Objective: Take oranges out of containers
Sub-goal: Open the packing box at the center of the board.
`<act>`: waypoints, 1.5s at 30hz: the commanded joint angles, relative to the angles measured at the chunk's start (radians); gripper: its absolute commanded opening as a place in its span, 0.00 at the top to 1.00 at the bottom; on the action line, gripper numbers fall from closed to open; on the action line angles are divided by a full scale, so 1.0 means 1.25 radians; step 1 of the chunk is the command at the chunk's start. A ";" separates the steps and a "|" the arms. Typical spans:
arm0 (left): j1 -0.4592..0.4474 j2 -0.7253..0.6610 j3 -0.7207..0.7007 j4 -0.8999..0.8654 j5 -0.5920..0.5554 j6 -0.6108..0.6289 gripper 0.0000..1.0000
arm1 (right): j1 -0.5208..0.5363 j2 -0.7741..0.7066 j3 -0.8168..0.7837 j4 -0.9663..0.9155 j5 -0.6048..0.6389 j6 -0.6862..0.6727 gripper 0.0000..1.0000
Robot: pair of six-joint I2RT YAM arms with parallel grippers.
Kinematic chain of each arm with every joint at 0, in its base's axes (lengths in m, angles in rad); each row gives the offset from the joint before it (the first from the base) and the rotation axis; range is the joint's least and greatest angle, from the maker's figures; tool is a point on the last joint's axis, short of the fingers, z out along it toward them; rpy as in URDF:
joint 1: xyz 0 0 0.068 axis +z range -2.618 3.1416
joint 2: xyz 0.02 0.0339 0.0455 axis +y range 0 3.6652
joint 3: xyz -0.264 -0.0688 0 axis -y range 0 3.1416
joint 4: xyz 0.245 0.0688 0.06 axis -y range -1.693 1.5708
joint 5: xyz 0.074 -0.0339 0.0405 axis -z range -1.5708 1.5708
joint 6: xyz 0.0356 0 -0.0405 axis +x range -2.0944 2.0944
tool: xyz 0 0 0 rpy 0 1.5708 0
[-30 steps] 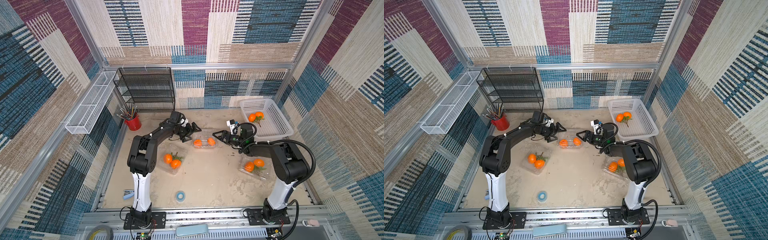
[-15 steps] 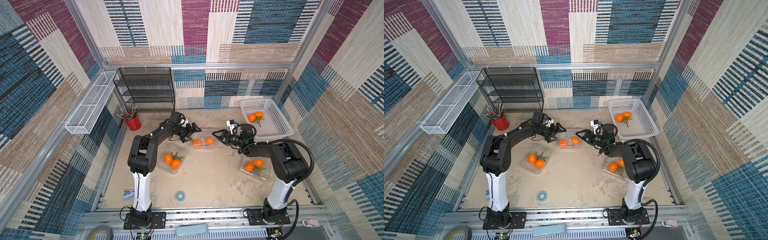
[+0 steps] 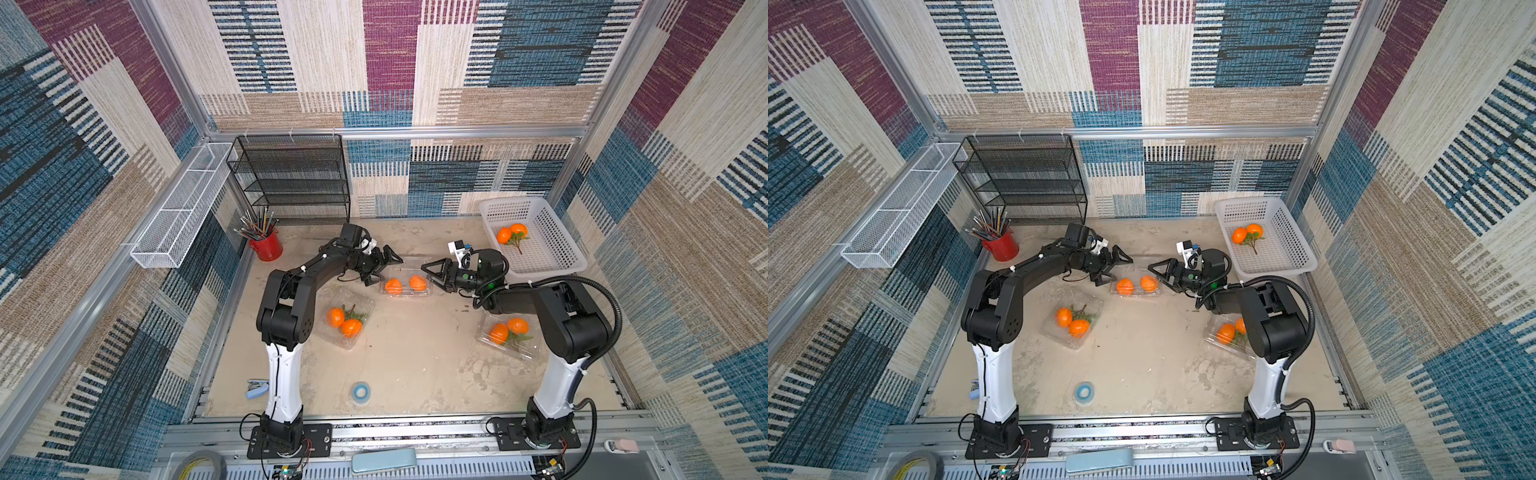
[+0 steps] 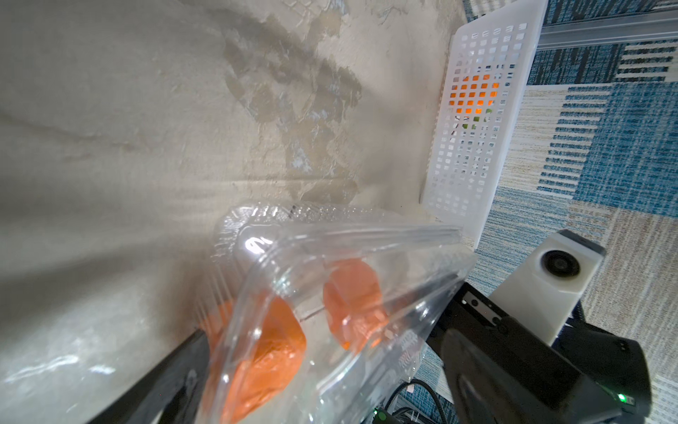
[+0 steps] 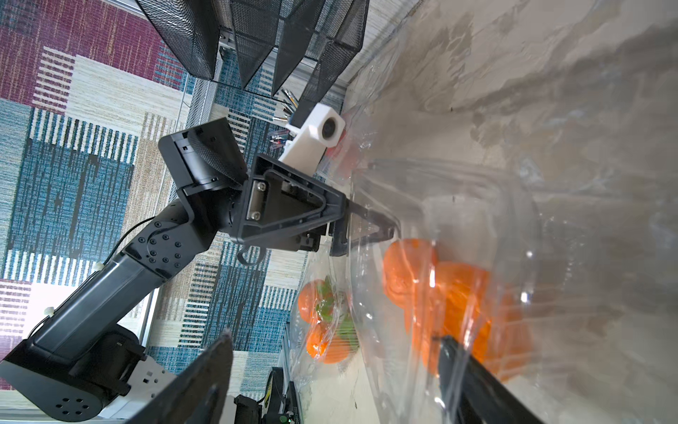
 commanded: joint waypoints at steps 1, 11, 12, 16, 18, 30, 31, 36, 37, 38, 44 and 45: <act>-0.001 -0.002 0.002 0.029 0.038 -0.013 0.01 | 0.004 0.018 0.005 0.018 -0.030 0.043 0.17; -0.001 -0.003 0.001 0.045 0.052 -0.018 0.00 | 0.016 0.040 -0.004 0.093 -0.036 0.106 0.32; -0.001 -0.002 0.001 0.046 0.053 -0.020 0.00 | 0.016 0.044 -0.005 0.108 -0.040 0.116 0.34; -0.001 0.000 0.002 0.050 0.055 -0.023 0.00 | 0.015 0.052 -0.007 0.129 -0.046 0.136 0.41; 0.000 0.001 0.001 0.049 0.053 -0.020 0.00 | 0.015 0.054 -0.011 0.130 -0.039 0.142 0.42; 0.010 0.018 0.034 -0.002 0.050 -0.017 0.00 | 0.016 0.078 -0.063 0.197 0.004 0.188 0.44; 0.011 0.021 0.039 -0.015 0.043 -0.010 0.00 | 0.015 0.078 -0.062 0.185 0.006 0.182 0.45; 0.011 0.033 0.070 -0.082 0.025 0.032 0.00 | 0.014 0.094 -0.040 0.135 0.022 0.148 0.46; 0.011 0.032 0.073 -0.088 0.023 0.034 0.00 | 0.014 0.099 -0.041 0.137 0.025 0.150 0.46; 0.011 0.034 0.078 -0.093 0.023 0.035 0.00 | 0.013 0.103 -0.043 0.146 0.028 0.155 0.46; 0.012 0.026 0.134 -0.193 0.002 0.102 0.00 | -0.004 0.121 0.014 0.087 0.004 0.097 0.46; 0.013 0.027 0.142 -0.208 -0.004 0.113 0.00 | -0.006 0.125 0.031 0.064 0.001 0.081 0.46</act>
